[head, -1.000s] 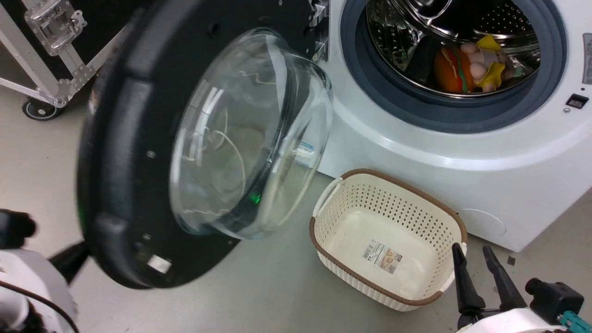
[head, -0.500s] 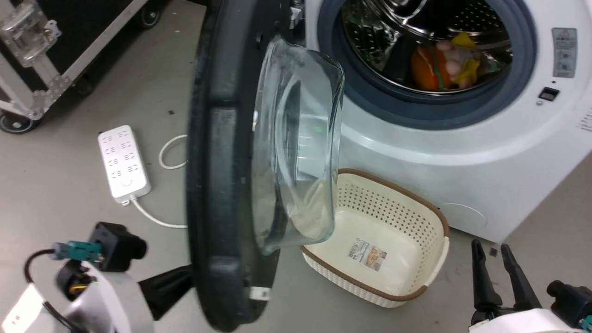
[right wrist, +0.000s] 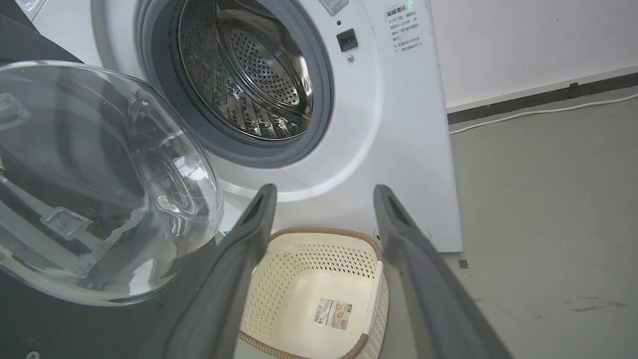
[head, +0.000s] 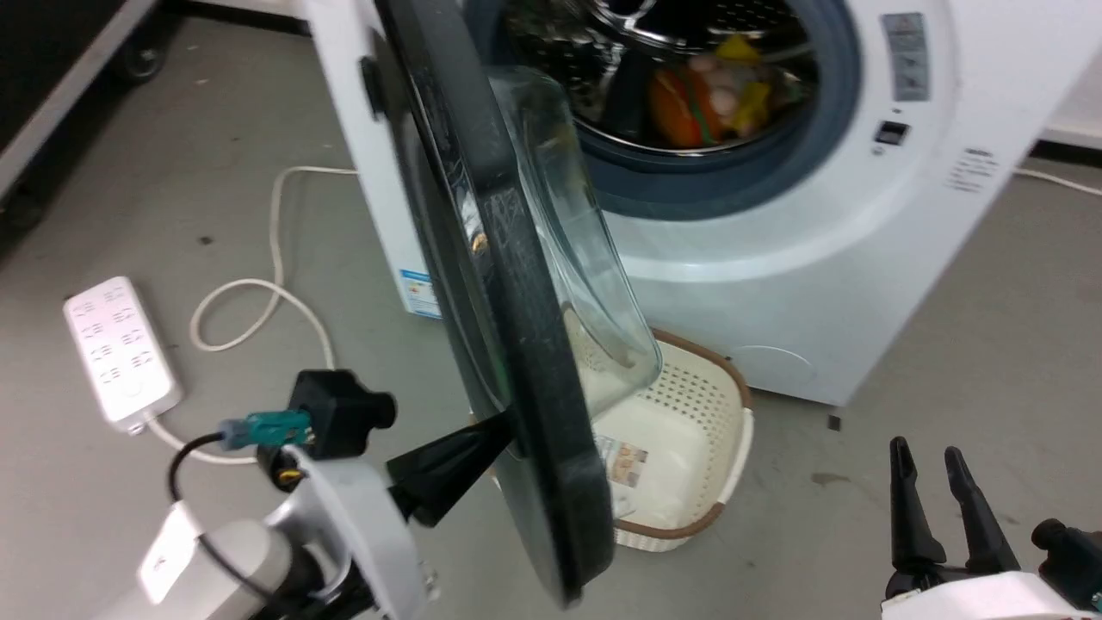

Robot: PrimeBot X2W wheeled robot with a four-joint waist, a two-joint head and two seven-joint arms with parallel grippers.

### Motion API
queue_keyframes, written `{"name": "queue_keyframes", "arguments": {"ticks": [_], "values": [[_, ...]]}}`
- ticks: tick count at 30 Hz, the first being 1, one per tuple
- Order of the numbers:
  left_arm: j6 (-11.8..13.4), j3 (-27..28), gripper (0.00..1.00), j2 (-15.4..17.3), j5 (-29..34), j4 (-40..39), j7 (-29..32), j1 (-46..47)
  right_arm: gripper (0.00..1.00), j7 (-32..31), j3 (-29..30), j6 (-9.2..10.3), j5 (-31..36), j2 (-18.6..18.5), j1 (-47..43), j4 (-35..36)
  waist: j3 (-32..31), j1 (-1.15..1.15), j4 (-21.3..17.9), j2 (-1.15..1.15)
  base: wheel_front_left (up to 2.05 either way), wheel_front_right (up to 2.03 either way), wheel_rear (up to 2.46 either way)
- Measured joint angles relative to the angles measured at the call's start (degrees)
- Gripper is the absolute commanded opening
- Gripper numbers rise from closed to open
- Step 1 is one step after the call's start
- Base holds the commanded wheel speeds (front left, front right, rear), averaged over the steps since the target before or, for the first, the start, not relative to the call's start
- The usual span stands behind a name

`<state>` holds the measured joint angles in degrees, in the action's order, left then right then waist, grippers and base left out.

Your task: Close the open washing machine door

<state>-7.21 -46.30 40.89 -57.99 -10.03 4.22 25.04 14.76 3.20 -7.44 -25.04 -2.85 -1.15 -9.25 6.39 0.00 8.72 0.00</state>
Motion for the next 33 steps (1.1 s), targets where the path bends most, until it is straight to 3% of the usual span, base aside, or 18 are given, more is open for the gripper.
{"name": "queue_keyframes", "arguments": {"ticks": [10, 18, 33], "values": [[0.00, -5.19, 0.00, -9.36, 0.13, 13.07, -5.16, 10.31, 1.00, 0.00, -0.62, 0.00, -0.86, 0.01, 1.11, 0.96, 1.89, 0.00, -8.66, 0.00, 0.00, 0.00, 0.00], [1.19, -4.37, 0.00, -14.61, 1.62, 24.92, -8.32, 16.44, 1.00, 0.00, -1.11, 0.00, -2.43, 0.01, 1.36, 1.48, 3.51, 0.00, -16.59, 0.00, 0.00, 0.00, 0.00], [7.64, -1.92, 0.00, -18.44, 7.08, 40.94, -9.80, 30.30, 1.00, -0.01, -2.37, 0.01, -4.93, 0.00, 1.37, 3.04, 8.28, 0.00, -26.56, 0.00, 0.00, 0.00, 0.00]]}}
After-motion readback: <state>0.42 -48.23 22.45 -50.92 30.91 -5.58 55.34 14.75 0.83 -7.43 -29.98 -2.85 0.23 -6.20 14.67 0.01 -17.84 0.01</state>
